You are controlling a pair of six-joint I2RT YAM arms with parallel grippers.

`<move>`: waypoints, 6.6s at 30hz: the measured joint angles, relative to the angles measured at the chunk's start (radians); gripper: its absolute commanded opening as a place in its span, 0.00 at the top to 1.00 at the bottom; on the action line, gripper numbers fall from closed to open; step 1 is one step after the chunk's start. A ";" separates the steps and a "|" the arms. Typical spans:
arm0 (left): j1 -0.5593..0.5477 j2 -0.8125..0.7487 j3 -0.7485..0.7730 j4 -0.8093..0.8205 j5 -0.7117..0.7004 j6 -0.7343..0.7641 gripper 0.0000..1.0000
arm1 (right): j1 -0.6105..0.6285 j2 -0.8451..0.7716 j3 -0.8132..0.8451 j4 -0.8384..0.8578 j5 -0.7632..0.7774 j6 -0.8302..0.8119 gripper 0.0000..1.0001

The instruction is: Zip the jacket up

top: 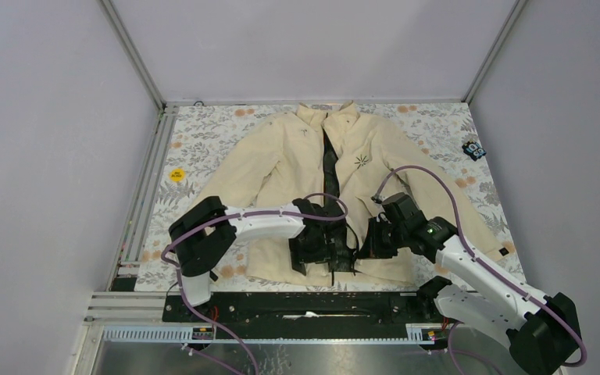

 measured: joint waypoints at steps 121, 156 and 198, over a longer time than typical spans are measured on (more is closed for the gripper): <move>0.055 -0.869 -0.753 1.237 -0.053 0.565 1.00 | -0.001 0.065 -0.391 1.332 -0.671 -0.072 1.00; 0.056 -0.869 -0.773 1.269 -0.043 0.543 1.00 | -0.001 0.014 -0.402 1.299 -0.595 0.076 1.00; 0.056 -0.890 -0.773 1.257 -0.091 0.548 1.00 | -0.001 0.053 -0.379 1.256 -0.583 0.436 1.00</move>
